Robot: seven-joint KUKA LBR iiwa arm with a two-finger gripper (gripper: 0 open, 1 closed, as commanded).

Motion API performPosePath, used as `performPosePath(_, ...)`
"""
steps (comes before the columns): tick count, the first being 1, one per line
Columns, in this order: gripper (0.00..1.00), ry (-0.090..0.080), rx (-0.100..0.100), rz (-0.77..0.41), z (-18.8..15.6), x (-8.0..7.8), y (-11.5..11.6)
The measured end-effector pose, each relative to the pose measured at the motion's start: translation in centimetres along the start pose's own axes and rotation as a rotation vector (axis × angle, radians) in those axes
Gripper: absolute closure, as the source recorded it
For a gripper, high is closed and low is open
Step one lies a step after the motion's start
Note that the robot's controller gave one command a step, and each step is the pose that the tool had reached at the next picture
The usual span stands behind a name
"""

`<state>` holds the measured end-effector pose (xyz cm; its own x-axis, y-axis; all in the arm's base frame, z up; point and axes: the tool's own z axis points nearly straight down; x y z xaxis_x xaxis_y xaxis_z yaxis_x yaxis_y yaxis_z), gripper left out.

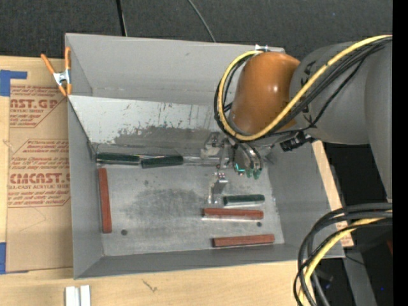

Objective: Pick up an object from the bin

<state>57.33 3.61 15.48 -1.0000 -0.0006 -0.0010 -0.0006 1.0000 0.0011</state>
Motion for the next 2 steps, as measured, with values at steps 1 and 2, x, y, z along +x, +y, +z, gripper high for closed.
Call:
performPosePath(1, 1.00, -0.012, 0.001, 0.000, 7.93, 3.24, -5.54)
performPosePath(2, 1.00, -0.012, 0.001, 0.000, 7.93, 3.24, -5.54)
